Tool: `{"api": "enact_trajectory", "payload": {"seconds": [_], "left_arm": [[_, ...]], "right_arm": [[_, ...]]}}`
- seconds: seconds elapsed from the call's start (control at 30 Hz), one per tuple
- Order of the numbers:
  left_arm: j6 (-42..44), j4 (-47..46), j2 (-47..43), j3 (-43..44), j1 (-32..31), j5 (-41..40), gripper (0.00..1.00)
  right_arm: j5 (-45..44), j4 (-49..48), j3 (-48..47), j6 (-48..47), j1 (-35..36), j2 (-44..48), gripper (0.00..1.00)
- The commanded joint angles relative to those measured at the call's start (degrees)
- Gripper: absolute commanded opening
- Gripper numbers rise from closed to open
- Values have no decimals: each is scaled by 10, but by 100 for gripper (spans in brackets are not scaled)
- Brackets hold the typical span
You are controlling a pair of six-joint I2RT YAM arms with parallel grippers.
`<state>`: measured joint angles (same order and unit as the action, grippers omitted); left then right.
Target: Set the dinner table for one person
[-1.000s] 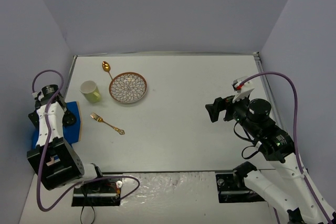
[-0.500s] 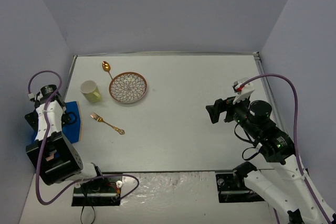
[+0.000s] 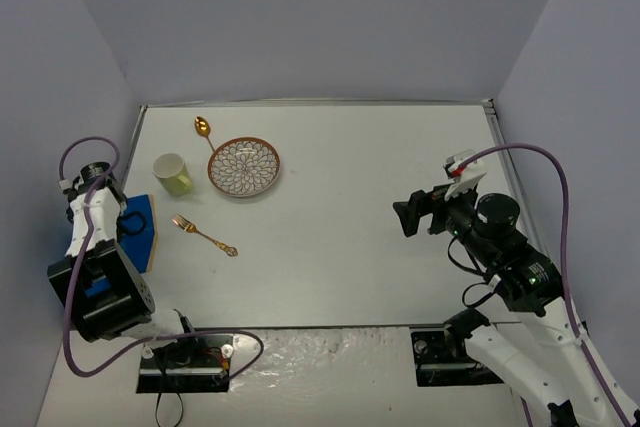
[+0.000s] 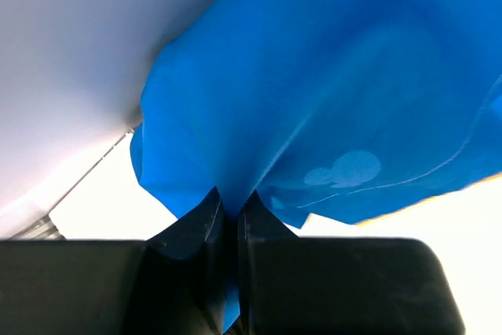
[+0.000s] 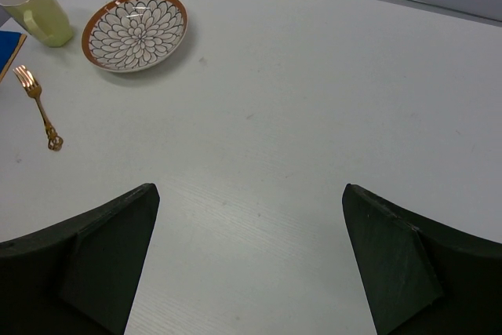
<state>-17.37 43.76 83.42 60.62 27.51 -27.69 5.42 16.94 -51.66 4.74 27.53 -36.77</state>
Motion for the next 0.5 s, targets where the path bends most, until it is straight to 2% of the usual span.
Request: {"api": "enact_trajectory", "payload": {"seconds": [0.0,0.2,0.33,0.47], "left_arm": [[-13,40,-94,89,4,45,0],[-26,150,-185,266,-15,186,0],[-54,170,-207,324,-130,213,0],[-133,128,-241,333,-200,358,0]], "right_arm": [[3,-46,-9,-6,5,-6,100],[3,-47,-35,-3,5,-29,100],[-15,-47,-60,-4,8,-52,100],[-50,-47,-98,-2,10,-67,100]]}}
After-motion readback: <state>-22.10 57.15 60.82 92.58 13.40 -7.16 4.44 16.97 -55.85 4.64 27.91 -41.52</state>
